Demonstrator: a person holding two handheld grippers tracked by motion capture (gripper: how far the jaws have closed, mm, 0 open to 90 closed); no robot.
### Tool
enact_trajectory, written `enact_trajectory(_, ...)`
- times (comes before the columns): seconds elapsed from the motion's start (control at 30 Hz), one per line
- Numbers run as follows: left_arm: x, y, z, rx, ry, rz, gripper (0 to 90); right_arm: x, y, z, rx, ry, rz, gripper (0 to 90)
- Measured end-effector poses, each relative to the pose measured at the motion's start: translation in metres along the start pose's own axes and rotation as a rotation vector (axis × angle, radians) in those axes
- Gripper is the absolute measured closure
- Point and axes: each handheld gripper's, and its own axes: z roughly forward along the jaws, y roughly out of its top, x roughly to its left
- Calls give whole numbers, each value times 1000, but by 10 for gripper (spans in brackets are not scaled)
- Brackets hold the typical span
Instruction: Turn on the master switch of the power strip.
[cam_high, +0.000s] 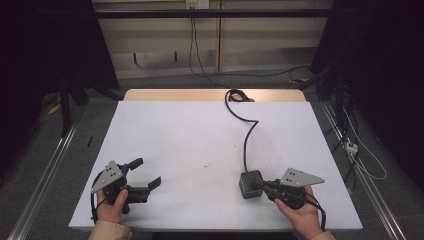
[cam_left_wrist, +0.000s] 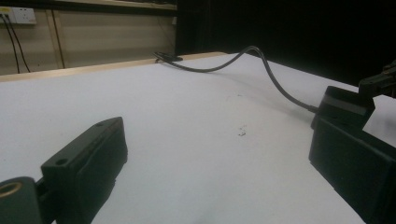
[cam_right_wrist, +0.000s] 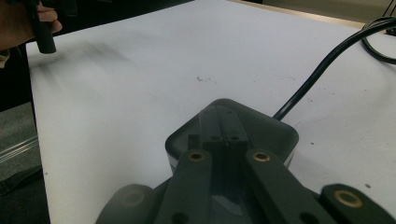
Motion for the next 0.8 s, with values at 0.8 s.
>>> enact_trajectory(0.8,-1,-1,1,3,-5,-3,39,0,1,0,8,-1,-9,900)
